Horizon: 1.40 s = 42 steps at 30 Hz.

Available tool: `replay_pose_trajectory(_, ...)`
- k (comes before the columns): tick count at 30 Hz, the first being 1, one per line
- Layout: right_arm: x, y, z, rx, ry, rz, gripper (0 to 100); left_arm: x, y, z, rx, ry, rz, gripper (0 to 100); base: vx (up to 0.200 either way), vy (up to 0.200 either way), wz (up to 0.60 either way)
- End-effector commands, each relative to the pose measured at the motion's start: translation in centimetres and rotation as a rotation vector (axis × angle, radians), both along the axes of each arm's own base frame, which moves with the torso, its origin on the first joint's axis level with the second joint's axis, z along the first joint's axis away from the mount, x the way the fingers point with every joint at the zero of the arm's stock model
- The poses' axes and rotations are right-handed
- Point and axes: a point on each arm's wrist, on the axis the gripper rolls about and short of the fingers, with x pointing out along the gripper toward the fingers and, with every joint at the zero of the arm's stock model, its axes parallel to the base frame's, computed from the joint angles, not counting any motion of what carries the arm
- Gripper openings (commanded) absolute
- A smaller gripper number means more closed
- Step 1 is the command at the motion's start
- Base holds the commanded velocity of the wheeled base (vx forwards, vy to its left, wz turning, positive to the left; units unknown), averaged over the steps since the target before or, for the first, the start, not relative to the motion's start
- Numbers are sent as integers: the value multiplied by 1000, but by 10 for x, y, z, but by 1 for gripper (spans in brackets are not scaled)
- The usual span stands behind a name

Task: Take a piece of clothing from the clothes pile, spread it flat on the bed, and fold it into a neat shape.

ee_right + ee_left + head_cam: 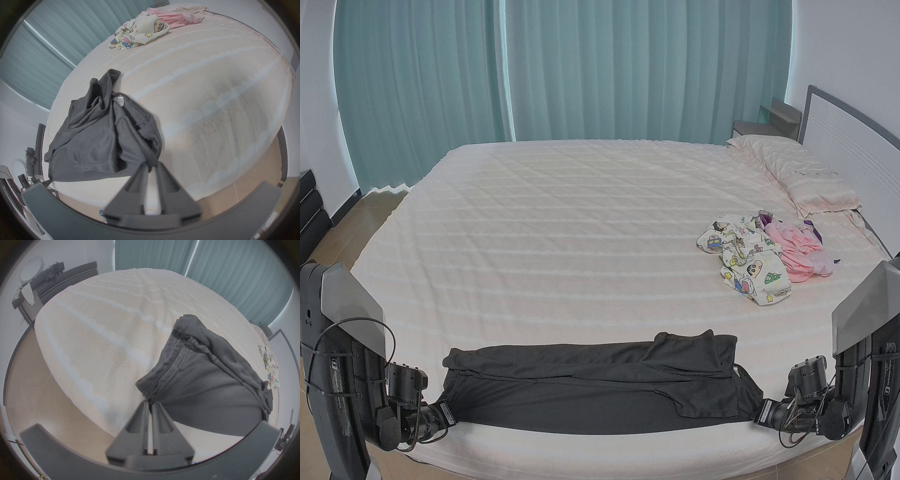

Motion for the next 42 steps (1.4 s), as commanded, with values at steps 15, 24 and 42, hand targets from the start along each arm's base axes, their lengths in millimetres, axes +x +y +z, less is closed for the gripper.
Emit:
replay_pose_trajectory(15, 7, -11, 26, 28, -134, -48, 100, 6, 28, 45, 27, -203, 29, 100, 0, 0, 0)
replay_pose_trajectory(24, 8, -8, 26, 35, -146, -36, 100, 60, 35, 66, -98, -372, -89, 100, 0, 0, 0)
replay_pose_trajectory(42, 8, -8, 23, 32, -132, -31, 100, 132, 53, 55, -262, -245, -310, 100, 0, 0, 0)
